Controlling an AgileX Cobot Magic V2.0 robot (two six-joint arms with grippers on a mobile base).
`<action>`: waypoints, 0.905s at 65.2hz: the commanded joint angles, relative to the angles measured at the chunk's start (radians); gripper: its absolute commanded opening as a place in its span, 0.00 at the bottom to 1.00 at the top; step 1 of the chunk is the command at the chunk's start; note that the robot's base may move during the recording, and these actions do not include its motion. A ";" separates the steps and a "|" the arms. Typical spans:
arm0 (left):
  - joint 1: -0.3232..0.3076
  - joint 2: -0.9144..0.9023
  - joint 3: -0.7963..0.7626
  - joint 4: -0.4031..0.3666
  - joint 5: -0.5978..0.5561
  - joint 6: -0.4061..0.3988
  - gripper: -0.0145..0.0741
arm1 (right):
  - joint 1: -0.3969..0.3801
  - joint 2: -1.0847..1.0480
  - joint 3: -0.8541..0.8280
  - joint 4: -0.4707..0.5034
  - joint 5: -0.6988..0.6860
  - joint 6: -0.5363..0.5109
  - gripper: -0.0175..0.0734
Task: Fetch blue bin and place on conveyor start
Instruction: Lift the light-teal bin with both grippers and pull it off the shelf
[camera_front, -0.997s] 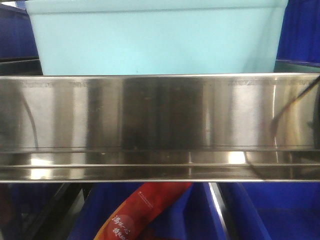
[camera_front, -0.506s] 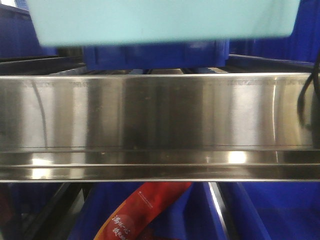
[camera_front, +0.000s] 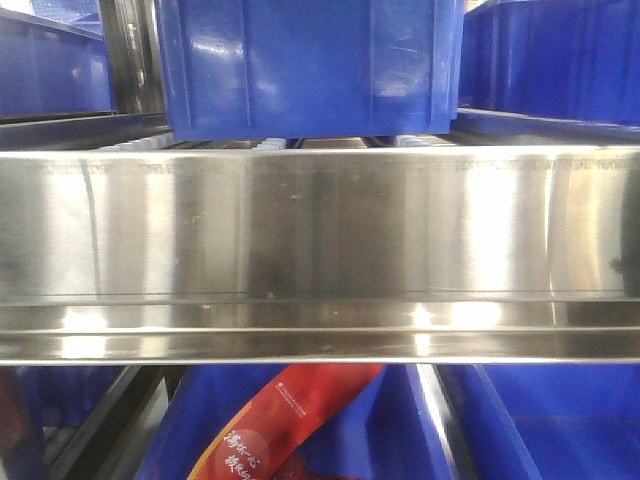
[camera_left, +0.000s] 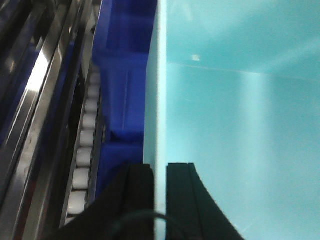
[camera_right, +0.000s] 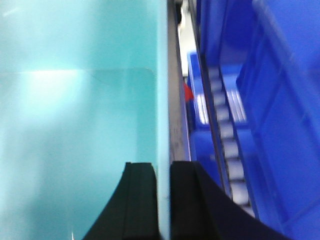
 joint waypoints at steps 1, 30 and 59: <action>-0.008 -0.020 -0.025 0.006 -0.002 0.012 0.04 | 0.000 -0.014 -0.029 -0.031 -0.019 -0.002 0.02; -0.008 -0.023 -0.023 0.004 -0.021 0.014 0.04 | 0.000 -0.014 -0.037 -0.031 -0.029 -0.019 0.02; -0.008 -0.023 -0.071 0.027 -0.026 0.014 0.04 | 0.000 -0.014 -0.077 -0.031 -0.034 -0.025 0.02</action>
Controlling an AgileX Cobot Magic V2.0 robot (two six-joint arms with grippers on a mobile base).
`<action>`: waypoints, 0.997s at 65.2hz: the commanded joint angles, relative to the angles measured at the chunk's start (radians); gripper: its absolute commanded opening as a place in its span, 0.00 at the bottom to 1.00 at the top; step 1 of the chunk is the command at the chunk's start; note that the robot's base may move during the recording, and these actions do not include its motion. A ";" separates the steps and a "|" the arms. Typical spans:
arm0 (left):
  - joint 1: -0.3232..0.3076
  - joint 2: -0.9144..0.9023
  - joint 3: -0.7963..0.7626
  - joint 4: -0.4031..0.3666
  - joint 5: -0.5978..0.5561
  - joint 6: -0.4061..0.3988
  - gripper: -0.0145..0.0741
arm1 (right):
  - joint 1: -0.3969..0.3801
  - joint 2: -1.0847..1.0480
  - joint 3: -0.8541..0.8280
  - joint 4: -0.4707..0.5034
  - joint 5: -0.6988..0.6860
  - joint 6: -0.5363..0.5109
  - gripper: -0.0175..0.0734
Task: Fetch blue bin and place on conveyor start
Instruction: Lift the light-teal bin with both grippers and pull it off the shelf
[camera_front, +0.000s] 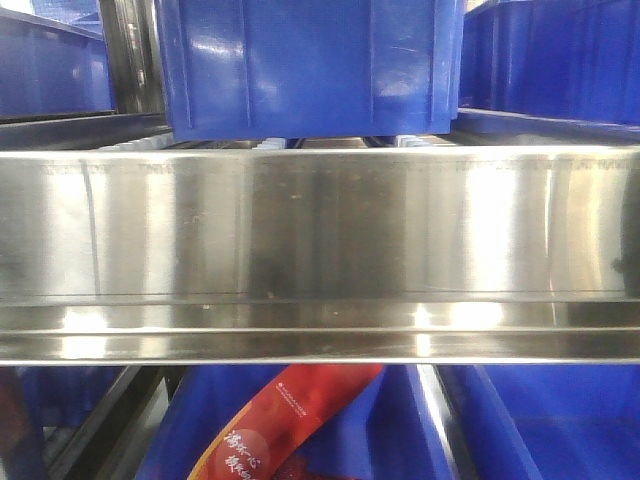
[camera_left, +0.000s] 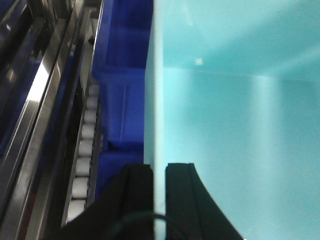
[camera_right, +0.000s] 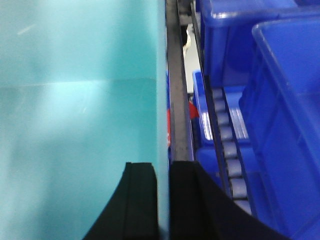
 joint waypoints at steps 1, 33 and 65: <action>-0.008 -0.020 -0.028 0.027 -0.038 0.000 0.04 | -0.001 -0.014 -0.021 -0.029 -0.037 -0.011 0.02; -0.008 -0.020 -0.028 0.029 -0.050 0.000 0.04 | -0.001 -0.008 -0.022 -0.029 -0.039 -0.011 0.02; -0.008 -0.020 -0.028 0.029 -0.050 0.000 0.04 | -0.001 -0.008 -0.022 -0.029 -0.040 -0.011 0.02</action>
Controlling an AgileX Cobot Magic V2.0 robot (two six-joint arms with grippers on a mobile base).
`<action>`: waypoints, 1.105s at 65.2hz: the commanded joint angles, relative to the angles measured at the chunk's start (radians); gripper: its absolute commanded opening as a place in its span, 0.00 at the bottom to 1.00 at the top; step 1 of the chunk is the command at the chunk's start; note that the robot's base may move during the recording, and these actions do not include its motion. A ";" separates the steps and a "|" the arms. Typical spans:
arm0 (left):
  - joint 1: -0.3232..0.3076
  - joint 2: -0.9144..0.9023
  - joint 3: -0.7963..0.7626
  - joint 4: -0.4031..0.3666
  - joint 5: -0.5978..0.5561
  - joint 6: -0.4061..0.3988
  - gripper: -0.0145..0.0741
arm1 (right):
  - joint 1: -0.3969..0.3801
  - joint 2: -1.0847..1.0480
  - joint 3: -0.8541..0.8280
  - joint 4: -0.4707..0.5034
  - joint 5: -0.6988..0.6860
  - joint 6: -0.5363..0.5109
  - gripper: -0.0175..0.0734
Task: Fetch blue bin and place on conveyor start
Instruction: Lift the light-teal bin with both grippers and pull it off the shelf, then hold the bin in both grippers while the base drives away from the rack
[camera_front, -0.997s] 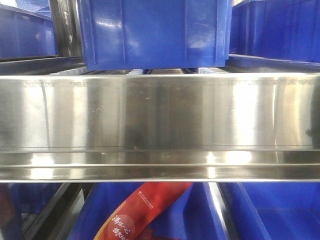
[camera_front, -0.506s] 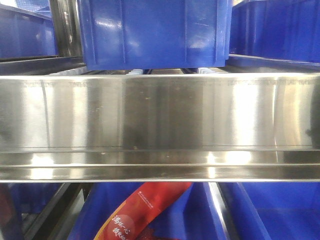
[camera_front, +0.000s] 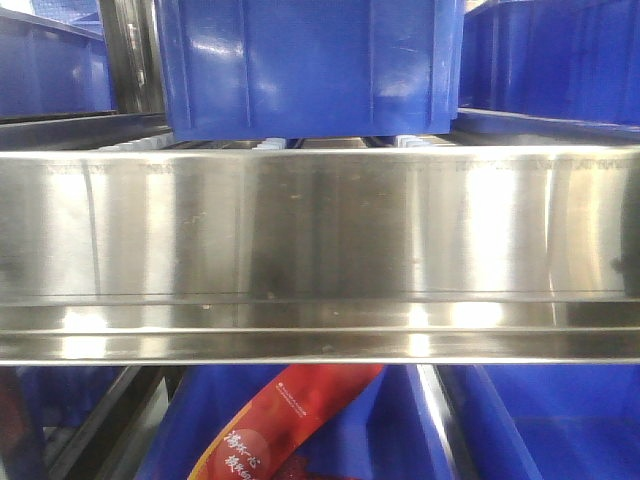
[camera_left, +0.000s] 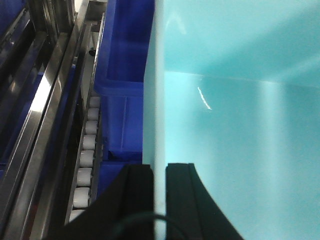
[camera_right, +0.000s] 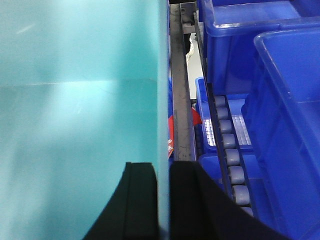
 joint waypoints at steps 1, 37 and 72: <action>-0.008 -0.018 -0.014 0.014 -0.045 0.000 0.04 | -0.001 -0.008 -0.014 -0.029 -0.032 -0.007 0.02; -0.008 -0.016 -0.014 0.014 -0.047 0.000 0.04 | -0.001 -0.008 -0.014 -0.029 -0.032 -0.007 0.02; -0.008 -0.016 -0.014 0.014 -0.047 0.000 0.04 | -0.001 -0.008 -0.014 -0.002 -0.032 -0.007 0.02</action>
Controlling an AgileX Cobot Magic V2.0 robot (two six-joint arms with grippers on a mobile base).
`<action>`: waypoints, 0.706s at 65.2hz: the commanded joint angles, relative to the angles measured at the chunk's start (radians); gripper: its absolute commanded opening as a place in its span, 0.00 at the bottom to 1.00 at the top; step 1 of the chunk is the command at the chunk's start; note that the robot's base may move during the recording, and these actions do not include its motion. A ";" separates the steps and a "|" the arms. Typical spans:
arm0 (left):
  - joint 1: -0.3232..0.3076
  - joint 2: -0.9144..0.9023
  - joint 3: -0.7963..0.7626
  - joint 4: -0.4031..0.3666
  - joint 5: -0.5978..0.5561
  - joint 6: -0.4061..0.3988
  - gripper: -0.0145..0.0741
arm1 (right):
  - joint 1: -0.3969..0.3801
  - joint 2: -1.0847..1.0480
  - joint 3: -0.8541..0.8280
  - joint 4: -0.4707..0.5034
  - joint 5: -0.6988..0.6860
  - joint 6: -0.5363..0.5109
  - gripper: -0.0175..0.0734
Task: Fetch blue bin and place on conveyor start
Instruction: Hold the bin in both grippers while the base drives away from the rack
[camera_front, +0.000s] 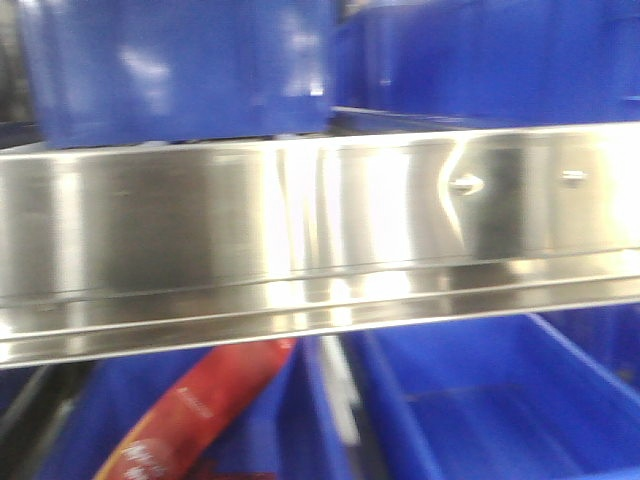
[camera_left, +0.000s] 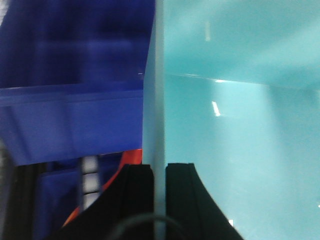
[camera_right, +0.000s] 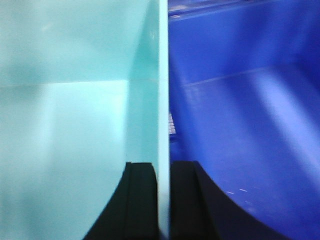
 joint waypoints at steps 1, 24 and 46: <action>-0.008 -0.016 -0.014 0.007 -0.047 0.000 0.04 | -0.001 -0.011 -0.014 -0.014 -0.028 -0.007 0.02; -0.008 -0.016 -0.014 0.007 -0.047 0.000 0.04 | -0.001 -0.011 -0.014 -0.023 -0.028 -0.007 0.02; -0.008 -0.016 -0.014 0.007 -0.067 0.000 0.04 | -0.001 -0.011 -0.014 -0.023 -0.028 -0.007 0.02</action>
